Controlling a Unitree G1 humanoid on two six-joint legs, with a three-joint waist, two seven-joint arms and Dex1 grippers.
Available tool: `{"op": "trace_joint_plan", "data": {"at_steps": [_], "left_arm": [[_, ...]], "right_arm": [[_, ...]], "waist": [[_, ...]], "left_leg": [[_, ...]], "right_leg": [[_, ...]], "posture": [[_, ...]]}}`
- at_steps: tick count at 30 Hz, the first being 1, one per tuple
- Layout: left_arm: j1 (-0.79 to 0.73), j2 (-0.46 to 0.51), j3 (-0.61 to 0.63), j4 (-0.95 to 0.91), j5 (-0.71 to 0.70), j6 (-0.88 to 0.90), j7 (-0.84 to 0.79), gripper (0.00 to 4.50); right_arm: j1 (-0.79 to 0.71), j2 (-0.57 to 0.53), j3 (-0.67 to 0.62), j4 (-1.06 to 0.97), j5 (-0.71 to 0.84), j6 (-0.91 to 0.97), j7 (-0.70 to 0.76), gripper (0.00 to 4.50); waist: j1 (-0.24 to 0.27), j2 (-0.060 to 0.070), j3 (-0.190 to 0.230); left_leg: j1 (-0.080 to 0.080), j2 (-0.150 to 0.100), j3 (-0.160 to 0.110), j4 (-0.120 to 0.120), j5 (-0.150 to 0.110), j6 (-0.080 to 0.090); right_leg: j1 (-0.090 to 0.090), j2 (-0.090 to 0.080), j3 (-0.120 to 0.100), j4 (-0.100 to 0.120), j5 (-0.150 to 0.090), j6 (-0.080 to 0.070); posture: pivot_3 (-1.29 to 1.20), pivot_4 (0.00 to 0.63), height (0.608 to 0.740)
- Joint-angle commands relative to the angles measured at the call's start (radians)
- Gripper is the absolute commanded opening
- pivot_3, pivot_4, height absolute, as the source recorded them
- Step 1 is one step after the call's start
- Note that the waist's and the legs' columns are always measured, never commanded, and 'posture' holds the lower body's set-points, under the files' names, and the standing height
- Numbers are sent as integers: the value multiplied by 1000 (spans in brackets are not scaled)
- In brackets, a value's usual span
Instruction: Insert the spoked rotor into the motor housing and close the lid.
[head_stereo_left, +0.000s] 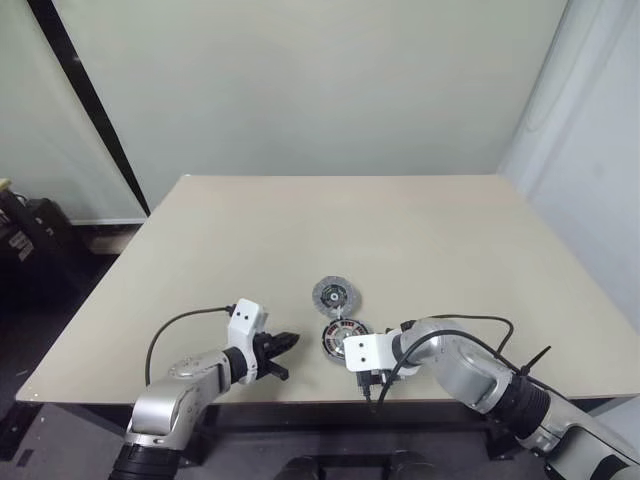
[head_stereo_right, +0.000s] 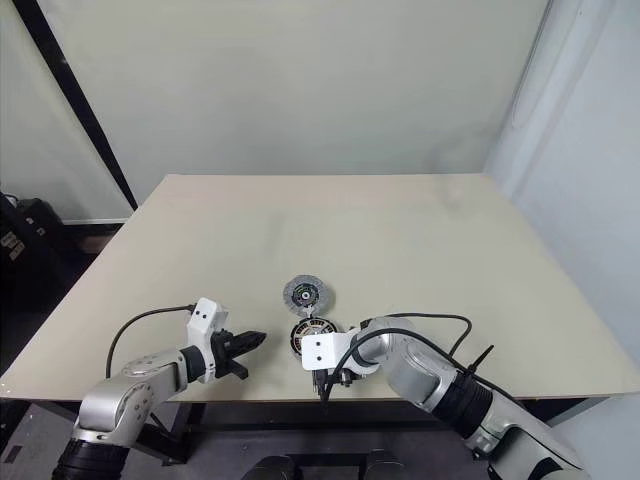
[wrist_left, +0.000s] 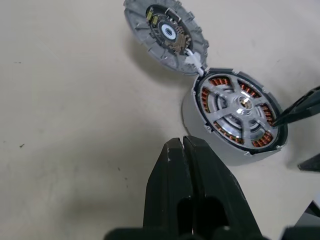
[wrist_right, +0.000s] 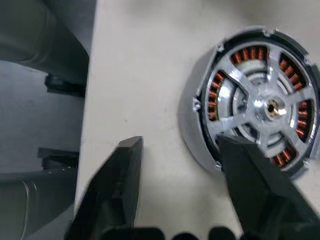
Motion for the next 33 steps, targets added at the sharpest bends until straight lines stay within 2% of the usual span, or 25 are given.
{"op": "trace_joint_plan", "data": {"at_steps": [1,5,14,19,26,33], "left_arm": [[-7,-5,-1,-9,12,-23,-3,0],[-8,-9,-1,-9,22,-24,-3,0],[-18,-17,-3,5,39,-30,-6,0],[-22,-27,-4,17,49,-40,-5,0],[-20,-49,10,27,62,-59,10,0],[2,-43,55,26,65,-73,36,0]], "right_arm": [[5,13,-24,-17,3,2,9,1446],[12,28,-37,-31,18,21,28,59],[41,134,-113,-103,108,207,35,22],[34,250,-159,-59,107,347,-89,22],[37,434,-285,83,170,424,-279,22],[46,518,-353,142,237,436,-380,22]], "waist": [[0,0,0],[0,0,0],[0,0,0],[-1,0,0],[-1,0,0],[0,0,0]], "left_leg": [[0,0,0,0,0,0],[0,0,0,0,0,0],[0,0,-1,0,0,0],[1,0,-1,-1,0,0],[1,1,-1,0,1,-1],[1,0,-1,1,1,-1]], "right_leg": [[0,0,0,0,0,0],[0,0,0,0,0,0],[0,0,0,1,0,0],[-1,1,0,2,0,0],[-1,1,0,4,0,-1],[-2,1,0,4,1,-1]], "posture": [[0,0,740],[0,0,740],[0,0,740],[0,0,740],[0,0,740],[0,0,740]]}}
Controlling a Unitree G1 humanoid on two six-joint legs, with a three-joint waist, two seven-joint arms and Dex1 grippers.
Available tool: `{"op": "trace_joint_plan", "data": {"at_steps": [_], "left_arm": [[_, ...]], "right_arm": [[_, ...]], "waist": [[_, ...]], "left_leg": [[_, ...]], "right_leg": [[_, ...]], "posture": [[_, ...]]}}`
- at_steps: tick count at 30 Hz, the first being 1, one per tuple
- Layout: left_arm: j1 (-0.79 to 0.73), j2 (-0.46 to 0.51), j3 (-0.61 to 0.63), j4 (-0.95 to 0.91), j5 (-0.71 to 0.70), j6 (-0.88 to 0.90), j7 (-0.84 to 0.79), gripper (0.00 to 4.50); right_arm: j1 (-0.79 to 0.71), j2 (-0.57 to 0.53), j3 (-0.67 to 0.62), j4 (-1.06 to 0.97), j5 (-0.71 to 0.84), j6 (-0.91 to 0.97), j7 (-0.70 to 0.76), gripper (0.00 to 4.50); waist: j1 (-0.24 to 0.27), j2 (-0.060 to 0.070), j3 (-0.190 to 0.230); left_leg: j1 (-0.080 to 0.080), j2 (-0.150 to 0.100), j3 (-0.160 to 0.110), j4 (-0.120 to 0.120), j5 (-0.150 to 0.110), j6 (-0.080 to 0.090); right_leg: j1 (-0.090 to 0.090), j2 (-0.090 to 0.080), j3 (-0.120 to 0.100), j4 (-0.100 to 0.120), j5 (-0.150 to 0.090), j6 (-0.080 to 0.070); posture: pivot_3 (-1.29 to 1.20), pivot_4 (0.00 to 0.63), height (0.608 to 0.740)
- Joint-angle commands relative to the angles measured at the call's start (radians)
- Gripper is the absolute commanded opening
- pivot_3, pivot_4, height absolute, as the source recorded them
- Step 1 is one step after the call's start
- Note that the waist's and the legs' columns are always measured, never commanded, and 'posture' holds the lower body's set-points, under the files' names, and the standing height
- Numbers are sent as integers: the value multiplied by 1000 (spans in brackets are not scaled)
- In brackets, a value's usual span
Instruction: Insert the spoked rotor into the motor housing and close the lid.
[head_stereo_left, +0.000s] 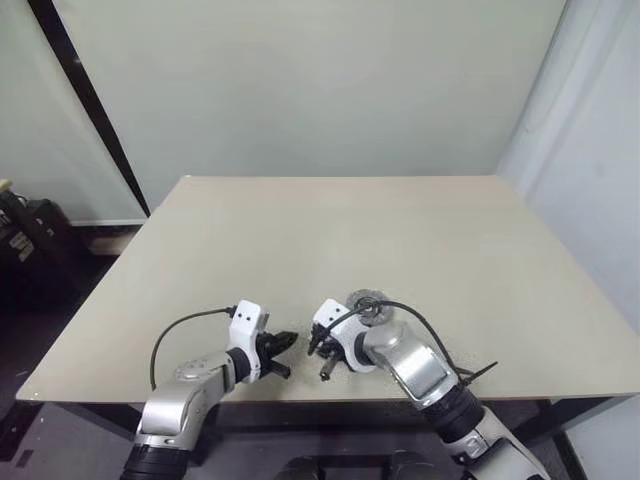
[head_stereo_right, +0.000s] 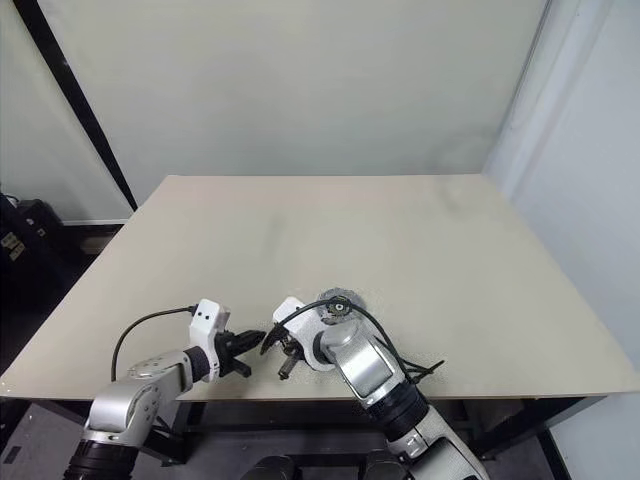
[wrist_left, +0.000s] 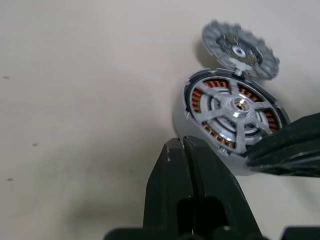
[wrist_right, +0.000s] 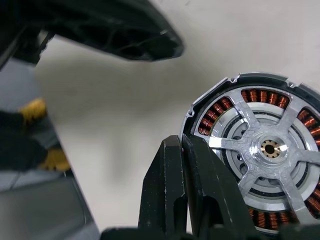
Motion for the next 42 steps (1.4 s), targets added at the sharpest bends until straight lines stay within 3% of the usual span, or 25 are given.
{"op": "trace_joint_plan", "data": {"at_steps": [1,5,7,16,24,32,35,42], "left_arm": [[4,12,40,-16,2,-20,13,0],[10,18,53,-20,3,-18,23,0],[11,20,58,-16,4,-21,22,0],[13,23,59,-22,1,-17,24,0],[8,14,43,-21,4,-19,25,0],[13,11,35,-22,6,-26,20,0],[17,13,35,-25,7,-26,20,0],[23,17,42,-31,7,-25,23,0]], "right_arm": [[-10,14,-36,-8,32,-12,-41,22],[-10,-3,-2,-29,66,-22,-26,22],[-16,-27,29,-55,81,-17,5,444],[-112,-224,192,-204,78,-28,133,3486],[-181,-374,314,-201,42,-98,220,3486],[-174,-372,325,-123,13,-167,198,3486],[-169,-368,328,-96,-3,-189,192,2877],[-150,-352,316,-67,-28,-207,172,407]], "waist": [[0,0,0],[0,0,0],[0,0,0],[0,0,0],[0,0,0],[0,0,0],[0,0,0],[0,0,0]], "left_leg": [[0,0,0,0,0,0],[0,0,0,0,0,0],[0,0,0,0,0,0],[0,0,0,0,0,0],[-1,0,0,0,0,0],[-1,0,0,-1,0,0],[-1,0,0,-1,0,0],[0,0,0,-1,0,0]], "right_leg": [[0,0,0,0,0,0],[0,0,0,0,0,0],[0,0,0,0,0,0],[0,0,0,0,0,0],[0,-1,0,-1,0,0],[0,0,0,-1,0,0],[0,0,0,-1,0,0],[0,0,0,-1,0,0]], "posture": [[0,0,740],[0,0,740],[0,0,740],[0,0,740],[0,0,740],[0,0,740],[0,0,740],[0,0,740]]}}
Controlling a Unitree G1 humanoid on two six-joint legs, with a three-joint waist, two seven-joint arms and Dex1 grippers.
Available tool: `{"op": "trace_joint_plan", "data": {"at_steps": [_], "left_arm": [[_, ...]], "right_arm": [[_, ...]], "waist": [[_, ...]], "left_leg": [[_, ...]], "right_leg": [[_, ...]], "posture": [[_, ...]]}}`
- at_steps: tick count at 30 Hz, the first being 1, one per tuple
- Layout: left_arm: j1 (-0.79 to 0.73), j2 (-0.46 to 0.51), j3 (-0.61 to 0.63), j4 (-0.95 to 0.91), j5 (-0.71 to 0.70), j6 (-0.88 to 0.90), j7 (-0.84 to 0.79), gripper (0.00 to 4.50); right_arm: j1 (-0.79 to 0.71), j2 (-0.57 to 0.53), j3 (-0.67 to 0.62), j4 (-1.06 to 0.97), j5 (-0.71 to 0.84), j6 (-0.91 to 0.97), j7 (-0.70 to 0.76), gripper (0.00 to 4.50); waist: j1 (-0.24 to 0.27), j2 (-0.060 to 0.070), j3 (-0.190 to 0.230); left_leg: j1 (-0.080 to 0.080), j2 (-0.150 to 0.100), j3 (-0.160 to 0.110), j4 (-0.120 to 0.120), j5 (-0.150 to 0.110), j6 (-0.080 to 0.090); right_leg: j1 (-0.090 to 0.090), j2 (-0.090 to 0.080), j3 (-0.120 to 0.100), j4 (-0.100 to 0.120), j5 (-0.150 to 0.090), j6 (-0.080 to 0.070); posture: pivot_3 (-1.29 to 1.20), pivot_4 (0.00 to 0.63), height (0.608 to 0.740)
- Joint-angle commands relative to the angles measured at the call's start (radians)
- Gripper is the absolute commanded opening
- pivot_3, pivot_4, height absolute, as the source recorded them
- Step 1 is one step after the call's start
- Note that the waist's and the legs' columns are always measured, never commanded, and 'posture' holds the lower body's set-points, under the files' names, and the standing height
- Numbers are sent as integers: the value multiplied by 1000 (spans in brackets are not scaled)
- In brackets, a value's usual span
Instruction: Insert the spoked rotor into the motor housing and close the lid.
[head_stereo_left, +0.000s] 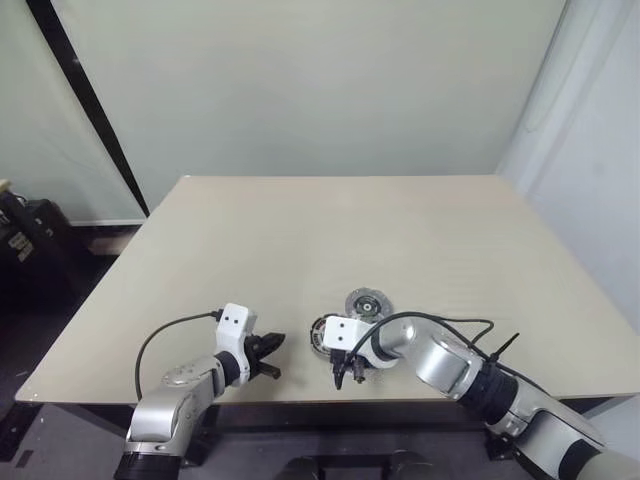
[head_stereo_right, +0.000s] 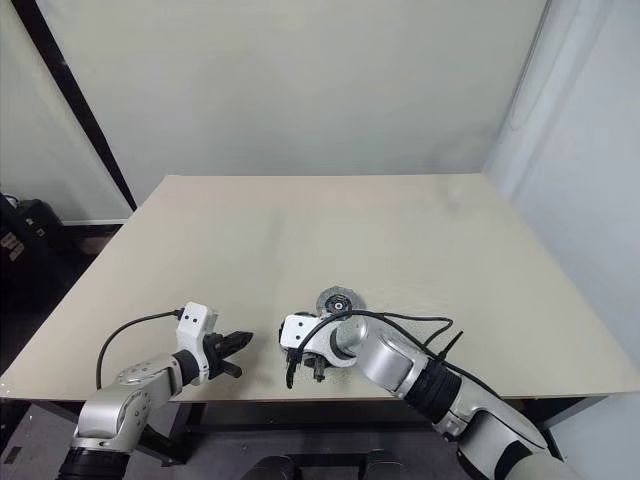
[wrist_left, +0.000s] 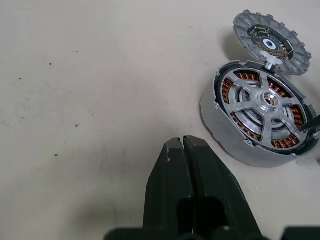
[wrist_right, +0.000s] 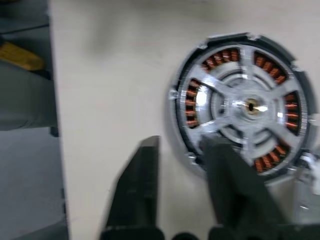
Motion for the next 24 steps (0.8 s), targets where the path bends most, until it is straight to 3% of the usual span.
{"op": "trace_joint_plan", "data": {"at_steps": [1,10,24], "left_arm": [[-8,5,10,-30,1,-18,-2,0],[-14,5,10,-26,4,-18,-1,0],[-13,1,6,-18,10,-29,0,0]], "right_arm": [[11,13,-25,-8,-3,-1,-3,73],[55,147,-159,-56,114,177,-15,32],[37,165,-101,-114,167,221,12,32]], "waist": [[0,0,0],[0,0,0],[0,0,0]], "left_leg": [[0,0,0,0,0,0],[0,0,0,-1,0,0],[0,0,0,-4,0,0]], "right_leg": [[0,0,0,0,0,0],[0,0,0,0,0,0],[-2,0,0,0,1,1]], "posture": [[0,0,740],[0,0,740],[0,0,740]]}}
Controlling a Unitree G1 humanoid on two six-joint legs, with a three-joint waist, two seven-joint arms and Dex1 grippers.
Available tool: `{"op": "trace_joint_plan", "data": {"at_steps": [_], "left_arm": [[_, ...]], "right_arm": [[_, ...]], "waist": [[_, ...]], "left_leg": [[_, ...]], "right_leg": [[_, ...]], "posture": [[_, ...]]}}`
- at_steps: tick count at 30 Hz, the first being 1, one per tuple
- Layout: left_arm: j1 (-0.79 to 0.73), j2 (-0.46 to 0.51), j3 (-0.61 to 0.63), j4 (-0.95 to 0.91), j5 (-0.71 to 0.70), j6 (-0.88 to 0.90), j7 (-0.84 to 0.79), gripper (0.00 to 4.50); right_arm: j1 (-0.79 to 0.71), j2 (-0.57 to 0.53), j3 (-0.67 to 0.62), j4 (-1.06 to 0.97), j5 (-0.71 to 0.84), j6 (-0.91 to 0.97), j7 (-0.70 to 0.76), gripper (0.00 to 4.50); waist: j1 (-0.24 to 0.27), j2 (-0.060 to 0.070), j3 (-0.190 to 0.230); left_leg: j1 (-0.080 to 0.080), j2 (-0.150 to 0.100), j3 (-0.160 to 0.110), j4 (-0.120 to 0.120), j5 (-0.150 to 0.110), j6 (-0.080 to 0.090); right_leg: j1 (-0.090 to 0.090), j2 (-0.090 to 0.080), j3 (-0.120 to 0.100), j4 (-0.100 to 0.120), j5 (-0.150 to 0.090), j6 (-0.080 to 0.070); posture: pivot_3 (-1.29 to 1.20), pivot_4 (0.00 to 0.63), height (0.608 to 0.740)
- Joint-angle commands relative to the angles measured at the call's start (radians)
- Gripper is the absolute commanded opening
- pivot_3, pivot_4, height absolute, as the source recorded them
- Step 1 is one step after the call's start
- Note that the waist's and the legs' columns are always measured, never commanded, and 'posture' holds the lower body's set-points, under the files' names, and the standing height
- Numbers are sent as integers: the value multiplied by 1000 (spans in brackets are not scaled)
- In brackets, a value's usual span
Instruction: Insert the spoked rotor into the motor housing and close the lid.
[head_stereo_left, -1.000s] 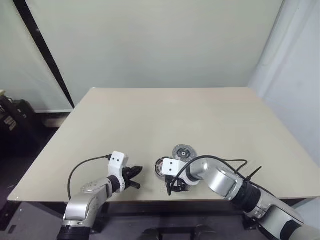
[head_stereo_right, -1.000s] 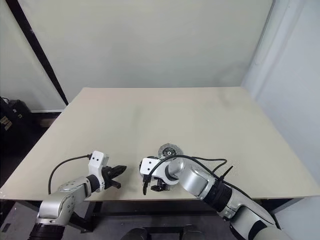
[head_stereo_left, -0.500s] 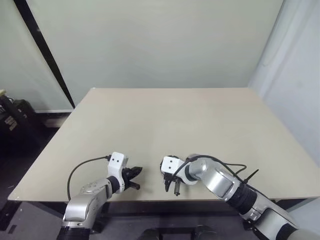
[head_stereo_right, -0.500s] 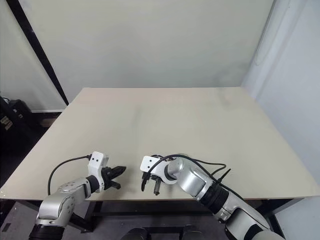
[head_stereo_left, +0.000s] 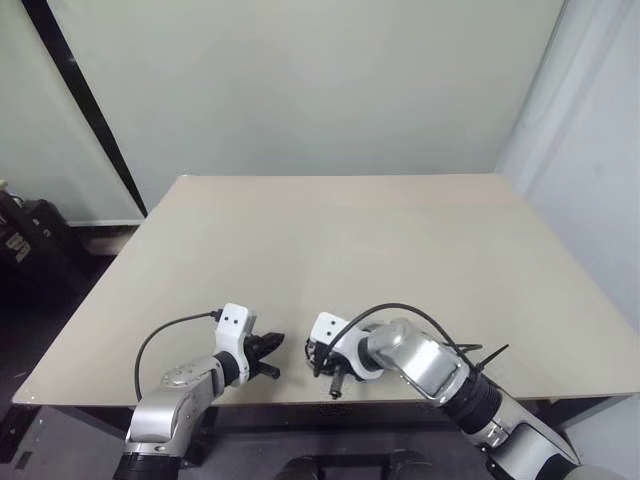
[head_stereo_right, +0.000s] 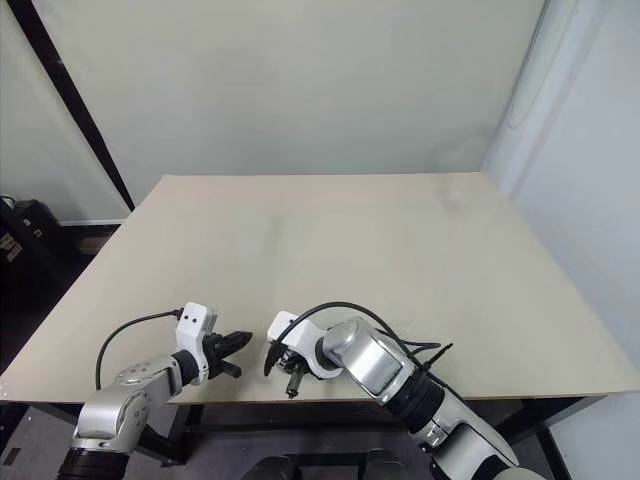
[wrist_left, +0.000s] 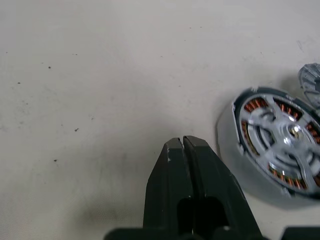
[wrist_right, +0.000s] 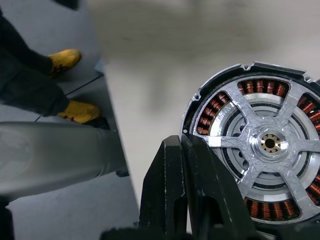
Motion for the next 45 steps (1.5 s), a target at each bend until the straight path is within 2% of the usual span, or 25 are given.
{"op": "trace_joint_plan", "data": {"at_steps": [1,5,13,18,25,33,40,45], "left_arm": [[-13,1,6,-17,6,-22,-1,0],[-9,2,6,-12,5,-28,-5,0],[-8,6,7,-2,4,-36,-18,0],[14,44,0,-11,-12,-50,-100,0],[107,136,-6,-46,-71,-117,-343,0],[138,174,-16,-17,-60,-162,-436,0],[143,195,-10,2,-32,-218,-447,0],[145,190,0,25,-21,-272,-445,0]], "right_arm": [[-28,0,11,-69,25,-16,12,32],[-35,-32,28,-83,2,-70,3,32],[-42,-64,-15,-172,26,-59,-12,2704],[-40,-99,-137,-207,39,-47,-62,4472],[-5,-251,-281,-154,26,-42,-109,4472],[44,-398,-255,-36,-49,-109,-141,4472],[79,-411,-225,73,-124,-215,-182,4472],[107,-381,-242,97,-108,-228,-176,4472]], "waist": [[0,0,0],[0,0,0],[0,0,0],[0,0,0],[0,0,0],[0,1,0],[1,0,0],[0,0,0]], "left_leg": [[0,0,0,0,0,0],[0,0,0,0,0,0],[0,0,0,1,0,0],[0,0,0,1,0,0],[-1,-1,1,1,0,0],[-1,0,2,0,0,0],[-1,0,3,0,0,0],[-1,0,3,1,0,0]], "right_leg": [[0,0,0,0,0,0],[0,0,0,0,0,0],[0,0,0,0,0,0],[0,0,0,0,0,0],[0,-1,0,-2,-1,-1],[0,-1,0,-2,-1,-1],[0,-1,0,-2,-1,-1],[0,-1,0,-3,-1,-1]], "posture": [[0,0,740],[0,0,740],[0,0,740],[0,0,740],[0,0,740],[0,0,740],[0,0,740],[0,0,740]]}}
